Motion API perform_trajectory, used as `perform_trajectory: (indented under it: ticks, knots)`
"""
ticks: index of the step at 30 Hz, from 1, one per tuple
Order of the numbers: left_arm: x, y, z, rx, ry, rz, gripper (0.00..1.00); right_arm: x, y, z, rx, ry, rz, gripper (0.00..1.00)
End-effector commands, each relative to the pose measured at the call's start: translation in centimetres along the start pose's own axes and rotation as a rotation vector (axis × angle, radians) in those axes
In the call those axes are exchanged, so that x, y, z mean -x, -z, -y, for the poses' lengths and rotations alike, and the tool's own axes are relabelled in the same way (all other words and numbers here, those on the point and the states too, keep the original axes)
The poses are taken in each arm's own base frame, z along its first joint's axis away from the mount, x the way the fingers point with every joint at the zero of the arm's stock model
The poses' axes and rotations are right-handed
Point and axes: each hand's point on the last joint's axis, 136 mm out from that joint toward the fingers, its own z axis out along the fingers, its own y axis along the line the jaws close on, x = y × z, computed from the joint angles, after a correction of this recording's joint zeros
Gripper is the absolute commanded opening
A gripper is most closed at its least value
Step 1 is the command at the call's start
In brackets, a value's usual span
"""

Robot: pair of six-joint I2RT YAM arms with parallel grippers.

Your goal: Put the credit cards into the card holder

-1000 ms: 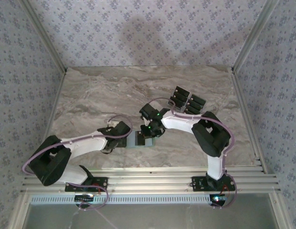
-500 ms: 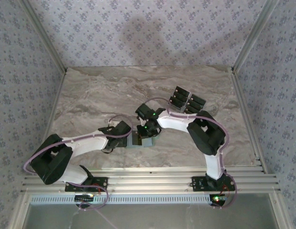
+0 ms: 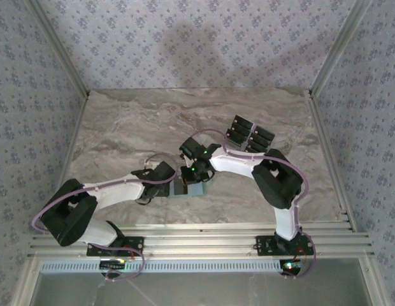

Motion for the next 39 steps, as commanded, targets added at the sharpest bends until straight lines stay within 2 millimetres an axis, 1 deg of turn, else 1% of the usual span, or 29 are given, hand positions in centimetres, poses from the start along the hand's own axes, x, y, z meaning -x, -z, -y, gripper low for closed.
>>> perform_trajectory:
  ticks: [1,7,17,25,39]
  knots:
    - [-0.4,-0.8,1.0,-0.027,0.013,-0.025,0.92,-0.5,0.5,1.0,-0.029,-0.015,-0.001,0.02]
    - [-0.4,-0.8,1.1,-0.024,0.010,-0.026,0.92,-0.8,-0.8,1.2,-0.033,-0.024,-0.018,0.01]
    - [-0.4,-1.1,1.3,-0.027,0.007,-0.030,0.92,-1.0,-2.0,1.0,-0.030,-0.025,-0.036,0.01]
    - [-0.5,-1.2,1.5,-0.029,0.006,-0.034,0.92,-1.0,-2.6,0.0,-0.010,-0.012,-0.042,0.01]
    - [-0.8,-1.3,1.8,-0.031,-0.001,-0.036,0.92,-0.5,-3.0,-1.0,0.027,-0.019,-0.039,0.01]
